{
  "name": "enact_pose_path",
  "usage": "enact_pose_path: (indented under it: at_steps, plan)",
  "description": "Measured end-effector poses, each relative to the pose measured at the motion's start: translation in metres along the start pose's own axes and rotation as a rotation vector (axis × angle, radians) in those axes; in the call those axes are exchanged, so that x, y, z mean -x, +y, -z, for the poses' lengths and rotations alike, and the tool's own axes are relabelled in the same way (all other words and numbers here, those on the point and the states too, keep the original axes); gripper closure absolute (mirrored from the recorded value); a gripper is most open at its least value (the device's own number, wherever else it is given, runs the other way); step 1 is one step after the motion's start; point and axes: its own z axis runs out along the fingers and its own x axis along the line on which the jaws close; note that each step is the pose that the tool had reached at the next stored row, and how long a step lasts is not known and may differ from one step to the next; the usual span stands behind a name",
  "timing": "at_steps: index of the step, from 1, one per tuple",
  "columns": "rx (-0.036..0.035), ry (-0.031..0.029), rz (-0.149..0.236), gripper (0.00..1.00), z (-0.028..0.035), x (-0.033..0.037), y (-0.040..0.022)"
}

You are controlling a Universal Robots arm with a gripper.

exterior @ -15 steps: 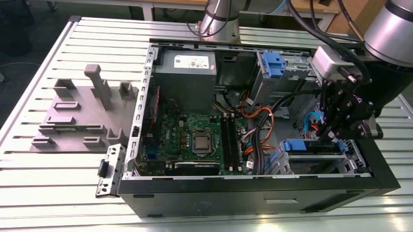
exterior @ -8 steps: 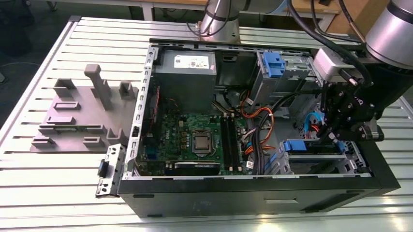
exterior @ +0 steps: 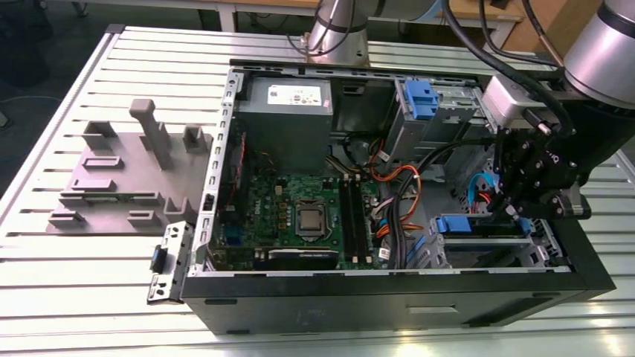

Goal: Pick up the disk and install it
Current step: 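Insert the first disk wire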

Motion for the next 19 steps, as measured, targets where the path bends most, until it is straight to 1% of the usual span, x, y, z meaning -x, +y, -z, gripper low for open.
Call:
enact_pose_path:
  at_steps: [8, 19]
  plan:
    - [0.0, -0.001, 0.0, 0.83, 0.0018, -0.0007, 0.0]
    - [0.0005, -0.001, -0.006, 0.83, -0.0003, -0.0009, 0.0]
